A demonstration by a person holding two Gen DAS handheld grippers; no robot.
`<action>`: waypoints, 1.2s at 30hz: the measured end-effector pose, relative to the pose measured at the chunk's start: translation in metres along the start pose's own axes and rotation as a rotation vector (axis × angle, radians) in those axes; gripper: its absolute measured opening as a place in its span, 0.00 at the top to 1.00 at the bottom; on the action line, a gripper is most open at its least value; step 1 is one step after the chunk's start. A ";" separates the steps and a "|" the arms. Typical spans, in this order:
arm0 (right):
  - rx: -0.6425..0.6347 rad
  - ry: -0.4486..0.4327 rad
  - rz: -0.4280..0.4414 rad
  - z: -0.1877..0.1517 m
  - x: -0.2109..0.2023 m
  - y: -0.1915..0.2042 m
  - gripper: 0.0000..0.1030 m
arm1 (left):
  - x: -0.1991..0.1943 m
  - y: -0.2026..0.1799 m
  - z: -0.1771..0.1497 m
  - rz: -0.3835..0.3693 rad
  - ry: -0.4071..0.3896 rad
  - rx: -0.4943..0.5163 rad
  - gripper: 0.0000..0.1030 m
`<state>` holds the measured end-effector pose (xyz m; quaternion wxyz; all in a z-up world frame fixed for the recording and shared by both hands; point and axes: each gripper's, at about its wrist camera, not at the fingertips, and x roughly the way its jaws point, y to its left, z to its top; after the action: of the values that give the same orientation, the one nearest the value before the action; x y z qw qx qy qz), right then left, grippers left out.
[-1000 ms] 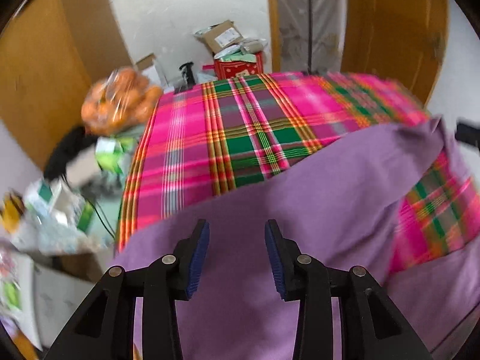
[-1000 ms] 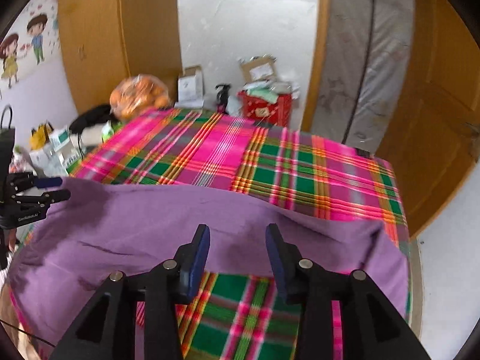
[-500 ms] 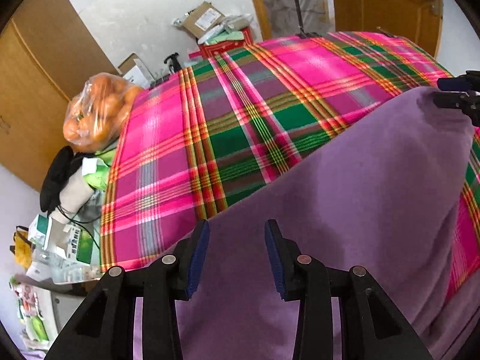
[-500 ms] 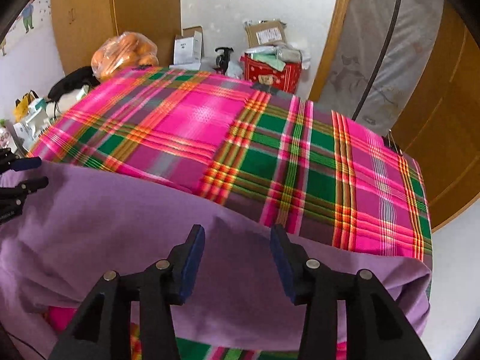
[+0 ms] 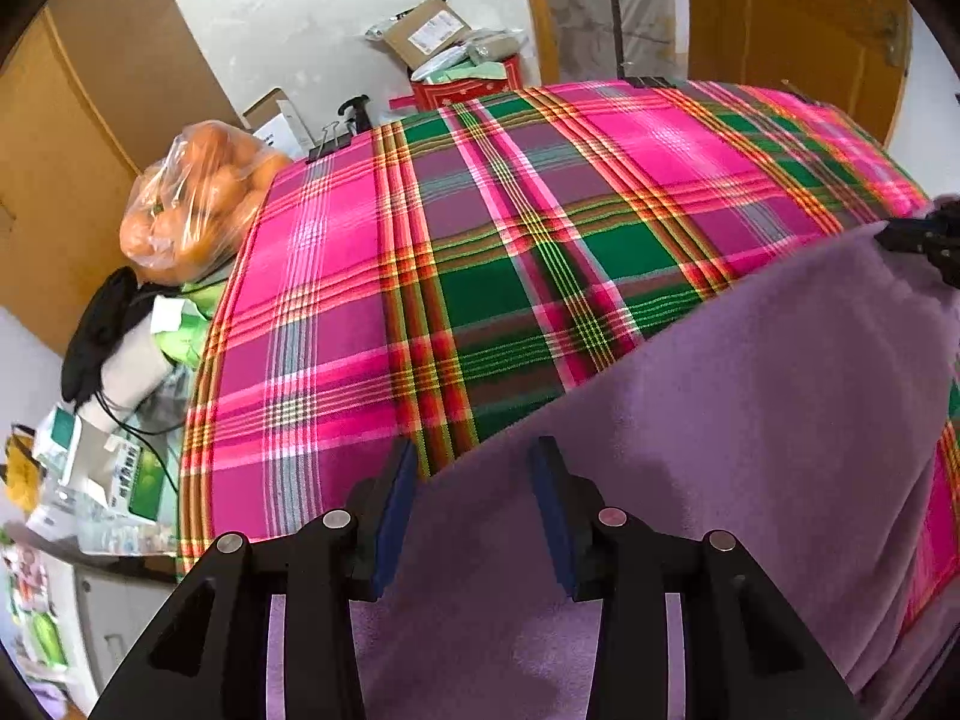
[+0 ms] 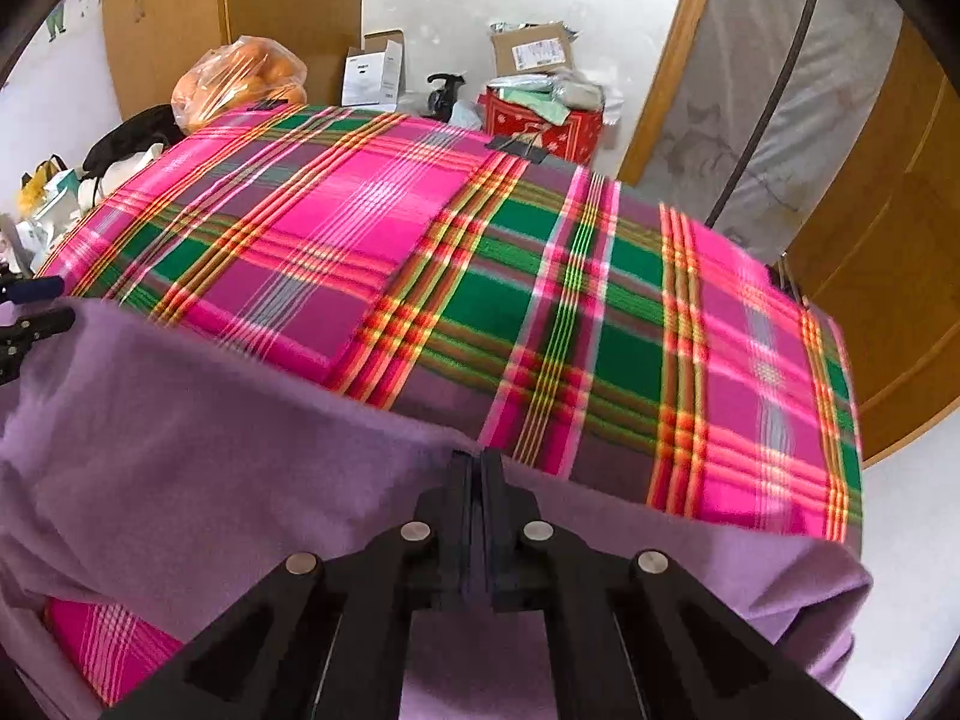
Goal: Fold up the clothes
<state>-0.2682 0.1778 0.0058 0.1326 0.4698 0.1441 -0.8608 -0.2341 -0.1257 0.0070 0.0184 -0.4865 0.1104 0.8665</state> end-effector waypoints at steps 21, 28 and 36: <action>-0.053 -0.053 -0.127 0.065 0.056 0.021 0.97 | 0.005 0.022 -0.006 0.073 -0.031 -0.093 0.93; -0.030 -0.049 -0.120 0.059 0.042 0.013 0.96 | 0.001 0.025 -0.004 0.035 -0.006 -0.143 0.93; 0.118 -0.163 -0.070 0.006 -0.055 -0.055 0.79 | -0.038 -0.001 -0.004 -0.065 -0.062 -0.112 0.88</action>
<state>-0.2634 0.2312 0.0622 0.0859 0.3998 0.0983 -0.9073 -0.2103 -0.1225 0.0366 0.0225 -0.4630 0.0452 0.8849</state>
